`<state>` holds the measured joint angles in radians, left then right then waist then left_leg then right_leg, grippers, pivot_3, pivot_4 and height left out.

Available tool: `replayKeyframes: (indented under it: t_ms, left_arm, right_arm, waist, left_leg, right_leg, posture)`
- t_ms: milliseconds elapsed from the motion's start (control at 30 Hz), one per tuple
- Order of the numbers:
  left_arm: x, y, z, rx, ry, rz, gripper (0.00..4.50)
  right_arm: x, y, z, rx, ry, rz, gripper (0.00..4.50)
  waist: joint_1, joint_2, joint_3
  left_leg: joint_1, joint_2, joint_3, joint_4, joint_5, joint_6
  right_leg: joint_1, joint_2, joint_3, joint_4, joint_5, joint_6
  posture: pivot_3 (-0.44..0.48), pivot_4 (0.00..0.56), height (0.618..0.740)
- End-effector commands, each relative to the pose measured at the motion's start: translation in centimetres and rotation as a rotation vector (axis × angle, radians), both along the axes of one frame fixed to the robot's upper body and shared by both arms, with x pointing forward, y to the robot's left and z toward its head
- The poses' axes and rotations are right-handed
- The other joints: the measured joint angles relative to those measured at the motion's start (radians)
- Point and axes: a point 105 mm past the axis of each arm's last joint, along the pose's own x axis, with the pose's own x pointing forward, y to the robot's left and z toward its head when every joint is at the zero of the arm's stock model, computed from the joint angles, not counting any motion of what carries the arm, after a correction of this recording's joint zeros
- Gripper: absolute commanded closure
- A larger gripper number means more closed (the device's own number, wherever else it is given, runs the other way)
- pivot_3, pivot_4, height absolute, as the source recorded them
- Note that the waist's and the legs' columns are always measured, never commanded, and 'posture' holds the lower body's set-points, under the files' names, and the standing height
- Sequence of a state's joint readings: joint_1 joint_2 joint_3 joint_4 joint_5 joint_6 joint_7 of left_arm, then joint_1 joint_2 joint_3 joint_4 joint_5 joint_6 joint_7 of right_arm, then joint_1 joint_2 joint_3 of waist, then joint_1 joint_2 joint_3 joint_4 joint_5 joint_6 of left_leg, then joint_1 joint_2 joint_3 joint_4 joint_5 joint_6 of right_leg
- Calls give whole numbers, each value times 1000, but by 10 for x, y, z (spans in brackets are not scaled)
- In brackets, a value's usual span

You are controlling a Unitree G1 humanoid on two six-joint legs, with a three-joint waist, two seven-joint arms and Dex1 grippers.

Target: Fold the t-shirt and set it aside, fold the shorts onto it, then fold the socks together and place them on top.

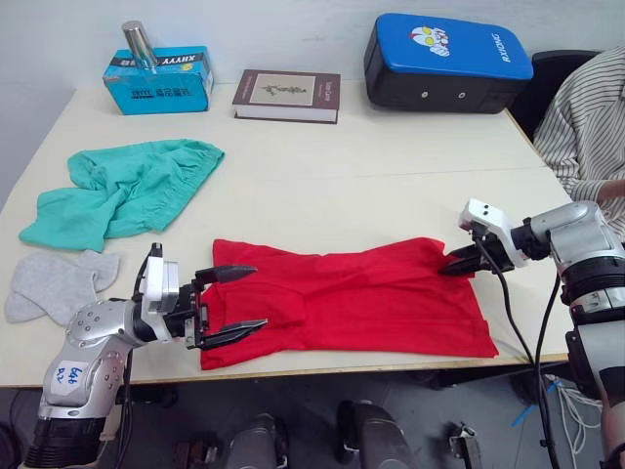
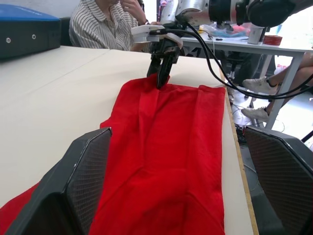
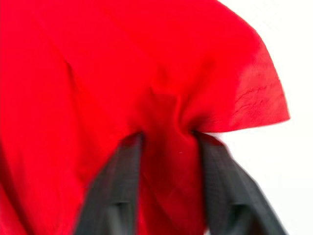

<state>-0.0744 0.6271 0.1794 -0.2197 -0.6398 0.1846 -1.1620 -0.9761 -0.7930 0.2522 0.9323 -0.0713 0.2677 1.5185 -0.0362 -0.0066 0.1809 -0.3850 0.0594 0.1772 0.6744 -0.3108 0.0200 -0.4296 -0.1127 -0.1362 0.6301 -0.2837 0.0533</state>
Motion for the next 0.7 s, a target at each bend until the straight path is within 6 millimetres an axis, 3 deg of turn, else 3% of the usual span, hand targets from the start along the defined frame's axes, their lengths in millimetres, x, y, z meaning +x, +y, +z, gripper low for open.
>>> replayKeyframes:
  t_ms: [33, 167, 467, 600, 700]
  left_arm:
    - [1, 3, 9, -7, -38, 17, 0]
    - [3, 6, 11, -23, -45, 62, 0]
    - [33, 30, 18, -88, -125, 381, 0]
    - [36, 33, 18, -124, -114, 417, 0]
    - [36, 32, 17, -120, -103, 411, 0]
  right_arm:
    - [-4, 4, -1, 10, 11, 45, 4321]
    - [7, 5, 9, -17, -73, 53, 4468]
    - [79, 17, 61, -151, -643, -168, 4468]
    - [91, 26, 73, -189, -787, -197, 4468]
    - [93, 32, 65, -175, -749, -203, 4468]
  waist:
    - [1, 0, 0]
    - [-2, 0, 0]
    - [-20, 0, 0]
    - [-20, 0, 0]
    - [-20, 0, 0]
  left_leg:
    - [0, 0, 0, 0, 0, 0]
    - [0, 0, 0, 0, 0, 0]
    - [0, 0, 1, 0, 1, -1]
    - [-1, 0, 2, 0, 1, -1]
    - [-1, 0, 2, 0, 1, -1]
  right_leg:
    - [0, 0, 0, 0, 0, 0]
    - [0, 0, 0, 0, 0, 0]
    - [-2, 0, 1, 2, 0, 0]
    - [-2, 0, 1, 2, 0, 0]
    - [-2, 0, 2, 3, 0, 0]
  posture:
    - [0, 150, 740]
    - [0, 150, 740]
    - [0, 150, 740]
    - [0, 150, 740]
    - [0, 150, 740]
